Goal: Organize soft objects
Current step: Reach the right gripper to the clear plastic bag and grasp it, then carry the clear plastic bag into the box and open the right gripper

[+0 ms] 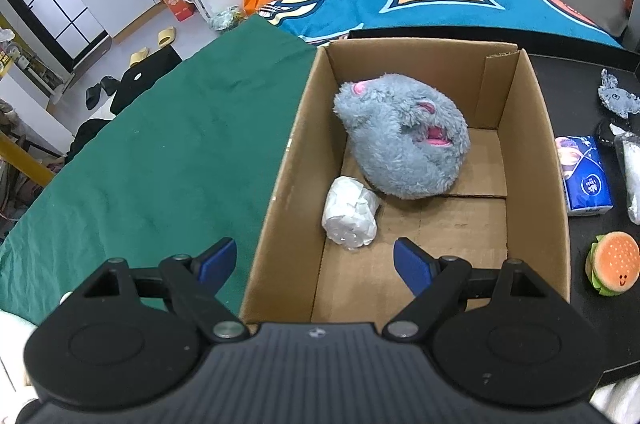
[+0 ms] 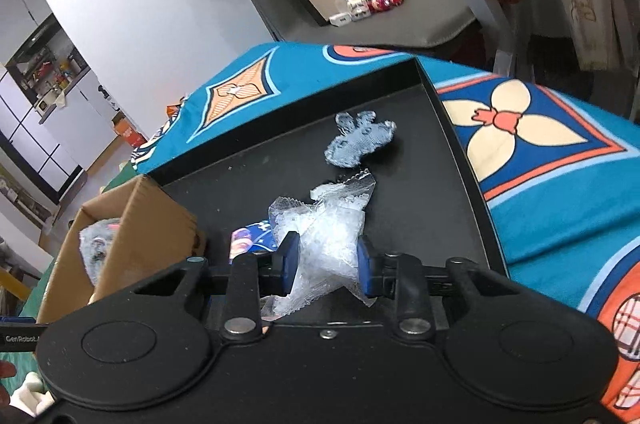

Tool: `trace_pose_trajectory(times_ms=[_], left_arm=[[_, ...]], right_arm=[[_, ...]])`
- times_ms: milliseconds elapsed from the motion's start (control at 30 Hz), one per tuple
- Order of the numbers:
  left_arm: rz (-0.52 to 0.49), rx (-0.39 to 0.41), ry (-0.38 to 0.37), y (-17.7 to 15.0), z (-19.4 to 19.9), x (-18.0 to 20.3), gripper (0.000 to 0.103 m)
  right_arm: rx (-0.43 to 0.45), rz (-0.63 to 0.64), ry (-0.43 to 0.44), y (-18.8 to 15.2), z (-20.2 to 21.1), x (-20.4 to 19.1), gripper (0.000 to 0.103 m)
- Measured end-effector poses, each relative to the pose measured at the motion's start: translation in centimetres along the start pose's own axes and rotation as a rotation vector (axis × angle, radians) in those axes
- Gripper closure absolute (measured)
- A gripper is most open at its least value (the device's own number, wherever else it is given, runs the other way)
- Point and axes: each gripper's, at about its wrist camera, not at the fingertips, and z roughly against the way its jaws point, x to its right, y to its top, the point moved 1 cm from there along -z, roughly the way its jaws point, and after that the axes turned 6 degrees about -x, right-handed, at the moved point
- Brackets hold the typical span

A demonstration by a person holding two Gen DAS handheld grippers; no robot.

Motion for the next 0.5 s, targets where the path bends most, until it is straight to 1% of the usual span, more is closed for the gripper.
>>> trace_pose_trajectory(times_ms=[233, 500], left_arm=[[0.017, 0.021, -0.021, -0.5, 0.7, -1.1, 0.018], [0.025, 0.041, -0.058, -1.2, 1.1, -2.1, 0.018]], right_arm=[[0.012, 0.035, 0.019, 0.1, 1.7, -1.8, 0.074], [0.043, 0.09, 0.046, 0.9, 3.4, -4.9, 0.074]])
